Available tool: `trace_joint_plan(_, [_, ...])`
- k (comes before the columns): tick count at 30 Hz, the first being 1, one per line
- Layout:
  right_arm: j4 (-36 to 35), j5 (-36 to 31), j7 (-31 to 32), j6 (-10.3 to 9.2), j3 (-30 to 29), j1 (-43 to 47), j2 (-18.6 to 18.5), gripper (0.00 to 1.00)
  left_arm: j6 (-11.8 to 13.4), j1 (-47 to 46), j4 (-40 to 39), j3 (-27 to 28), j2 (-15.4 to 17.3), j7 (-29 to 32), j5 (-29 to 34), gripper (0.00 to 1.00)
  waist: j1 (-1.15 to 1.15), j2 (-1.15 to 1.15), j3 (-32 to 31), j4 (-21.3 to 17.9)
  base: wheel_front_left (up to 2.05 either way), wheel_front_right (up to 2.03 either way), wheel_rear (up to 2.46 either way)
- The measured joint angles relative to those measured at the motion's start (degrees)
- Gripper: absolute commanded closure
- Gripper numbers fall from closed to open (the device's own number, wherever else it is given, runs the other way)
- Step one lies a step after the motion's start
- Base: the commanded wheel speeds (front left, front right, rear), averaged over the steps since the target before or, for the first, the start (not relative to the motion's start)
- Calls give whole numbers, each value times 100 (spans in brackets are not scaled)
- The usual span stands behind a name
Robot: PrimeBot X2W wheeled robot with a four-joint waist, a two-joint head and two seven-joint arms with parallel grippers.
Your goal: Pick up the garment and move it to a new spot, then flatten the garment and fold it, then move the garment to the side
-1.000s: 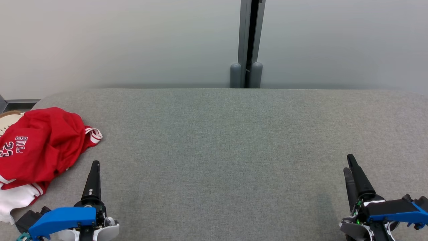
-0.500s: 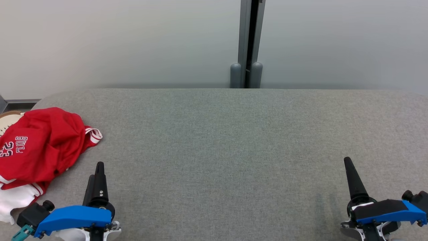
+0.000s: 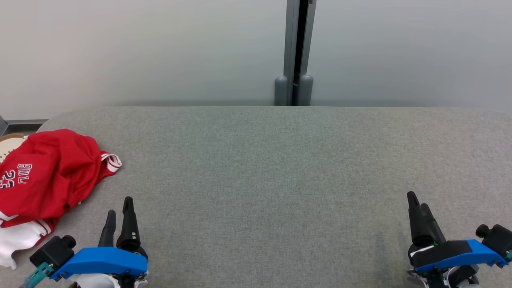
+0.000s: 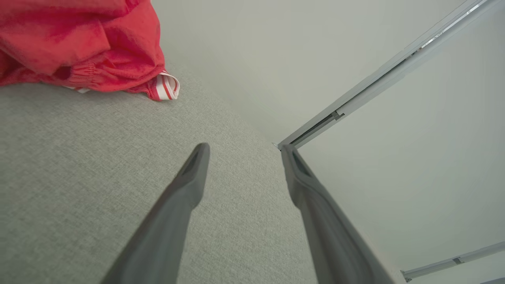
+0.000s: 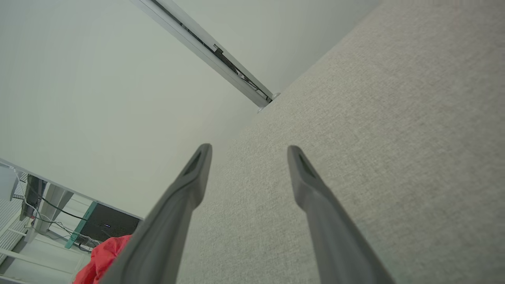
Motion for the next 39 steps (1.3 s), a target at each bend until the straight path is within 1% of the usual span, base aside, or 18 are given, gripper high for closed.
trace_joint_plan(9, [125,-826,-156,0,44,-49,1,0,89,58,118,-133,63,-163,730,0,0,0,-9,-17,0,0,0])
trace_joint_plan(17, [227,-1483,-315,0,131,-55,1,0,120,58,221,-335,123,-307,1390,0,0,0,8,-20,0,0,0])
trace_joint_plan(32, [438,-2512,-533,0,158,-70,-1,0,233,62,363,-520,131,-546,2249,0,0,0,19,-43,0,0,0])
trace_joint_plan(35, [480,-2709,-589,0,137,-70,-2,0,291,86,379,-465,96,-587,2320,0,0,0,18,-46,0,0,0])
trace_joint_plan(39, [530,-2945,-648,0,140,-67,-3,0,294,99,381,-498,69,-646,2573,0,0,0,20,-46,0,0,0])
